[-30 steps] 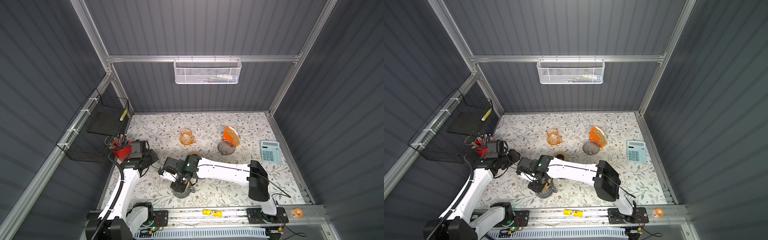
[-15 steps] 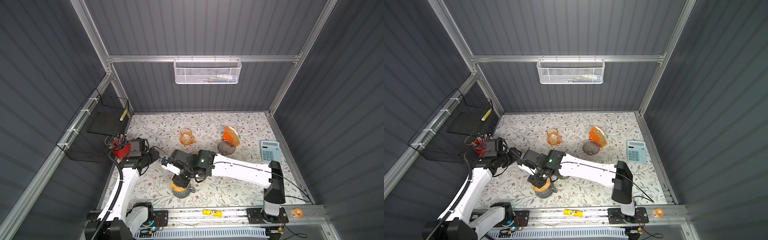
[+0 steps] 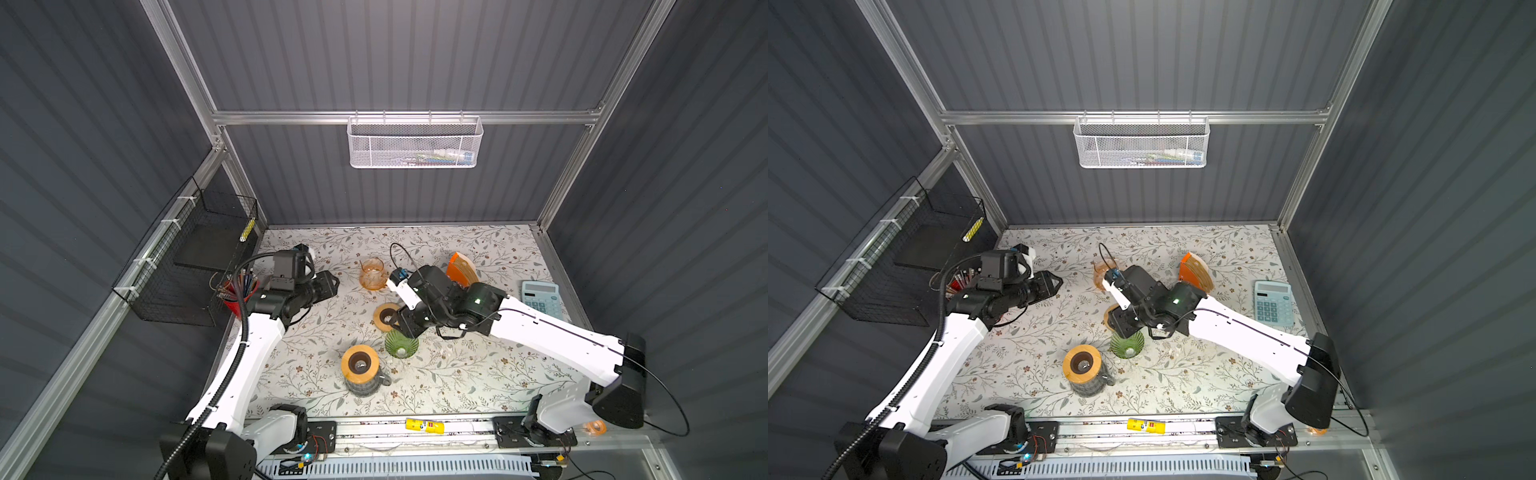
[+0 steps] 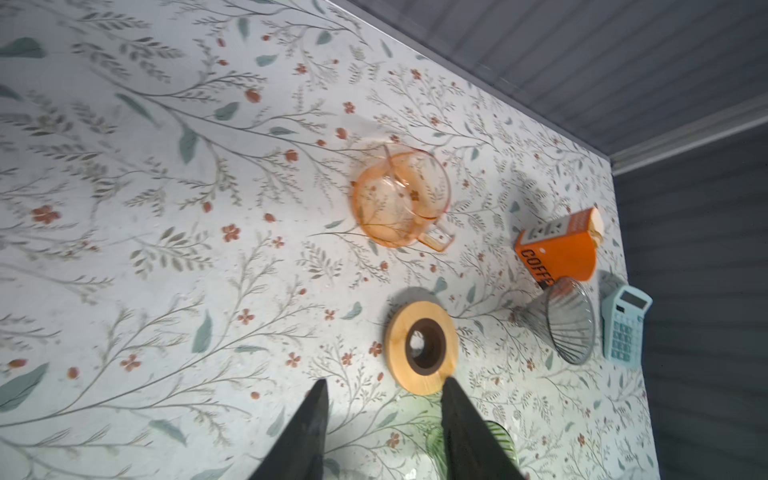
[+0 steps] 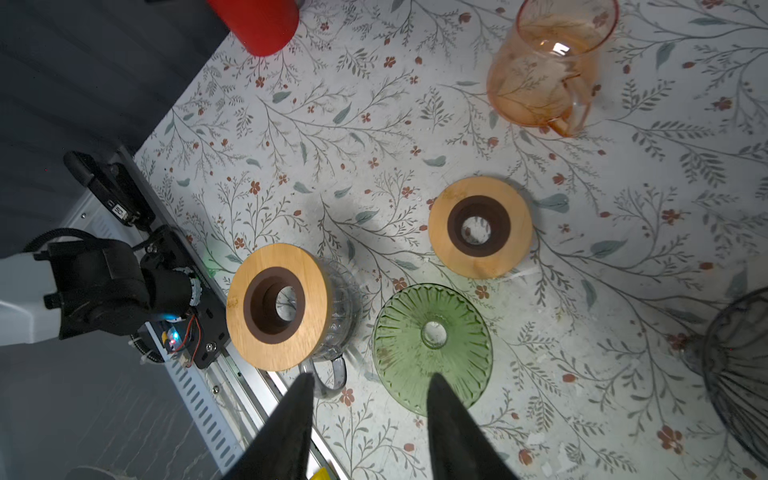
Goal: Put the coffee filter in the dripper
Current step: 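Raise the right gripper while the left gripper reaches toward the clear glass dripper, then grasp the clear glass dripper rim with the left gripper while the right gripper waits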
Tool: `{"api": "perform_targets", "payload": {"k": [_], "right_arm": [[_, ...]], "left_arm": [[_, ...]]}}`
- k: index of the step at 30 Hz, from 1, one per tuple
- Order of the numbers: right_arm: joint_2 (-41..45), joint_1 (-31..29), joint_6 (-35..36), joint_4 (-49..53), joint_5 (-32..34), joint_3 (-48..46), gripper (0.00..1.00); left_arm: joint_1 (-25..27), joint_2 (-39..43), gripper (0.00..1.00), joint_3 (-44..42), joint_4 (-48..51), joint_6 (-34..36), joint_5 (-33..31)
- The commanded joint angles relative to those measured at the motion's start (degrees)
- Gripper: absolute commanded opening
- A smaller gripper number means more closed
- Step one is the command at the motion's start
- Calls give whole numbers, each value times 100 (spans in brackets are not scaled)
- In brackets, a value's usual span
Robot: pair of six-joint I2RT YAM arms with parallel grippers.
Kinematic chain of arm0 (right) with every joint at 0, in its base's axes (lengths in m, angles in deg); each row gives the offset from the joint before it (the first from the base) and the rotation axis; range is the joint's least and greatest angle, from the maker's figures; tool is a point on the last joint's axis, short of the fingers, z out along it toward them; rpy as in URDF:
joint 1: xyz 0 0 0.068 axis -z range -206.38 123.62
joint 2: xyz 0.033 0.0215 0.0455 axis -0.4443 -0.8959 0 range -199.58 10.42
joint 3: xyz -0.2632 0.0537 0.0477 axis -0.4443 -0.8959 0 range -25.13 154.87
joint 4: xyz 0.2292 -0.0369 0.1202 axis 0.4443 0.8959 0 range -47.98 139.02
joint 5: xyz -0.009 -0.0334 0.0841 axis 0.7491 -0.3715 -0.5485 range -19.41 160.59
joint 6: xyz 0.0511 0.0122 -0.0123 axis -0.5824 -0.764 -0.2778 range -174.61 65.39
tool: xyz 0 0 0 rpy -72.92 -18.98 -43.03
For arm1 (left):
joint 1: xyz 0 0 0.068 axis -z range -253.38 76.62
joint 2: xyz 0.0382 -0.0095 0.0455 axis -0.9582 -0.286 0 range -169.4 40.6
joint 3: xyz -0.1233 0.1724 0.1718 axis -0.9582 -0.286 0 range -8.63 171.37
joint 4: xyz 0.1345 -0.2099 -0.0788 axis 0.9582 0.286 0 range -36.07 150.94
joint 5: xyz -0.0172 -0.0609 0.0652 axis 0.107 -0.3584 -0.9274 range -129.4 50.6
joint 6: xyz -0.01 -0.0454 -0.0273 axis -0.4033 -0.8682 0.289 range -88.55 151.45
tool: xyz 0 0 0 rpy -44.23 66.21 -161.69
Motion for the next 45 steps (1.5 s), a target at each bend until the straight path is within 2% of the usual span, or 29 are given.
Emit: {"api": "perform_targets", "payload": {"k": [1, 13, 20, 26, 35, 45], "right_arm": [[385, 231, -117, -291, 80, -329, 46], [1771, 1518, -116, -568, 263, -1634, 48], [2422, 2326, -211, -642, 3, -2204, 49], [2860, 2946, -249, -534, -115, -2625, 50], [3136, 3948, -225, -454, -581, -2962, 51], [3093, 4302, -152, -533, -868, -3038, 51]], "left_arm": [[331, -288, 44, 349, 0, 53, 125], [2179, -1911, 44, 1682, 0, 232, -299], [2640, -3051, 46, 2625, -147, 158, 43], [2906, -3878, 50, 3179, -171, 152, 279], [2996, -4674, 54, 3445, -278, 7, 407], [3001, -5452, 53, 3869, -307, -103, 558]]}}
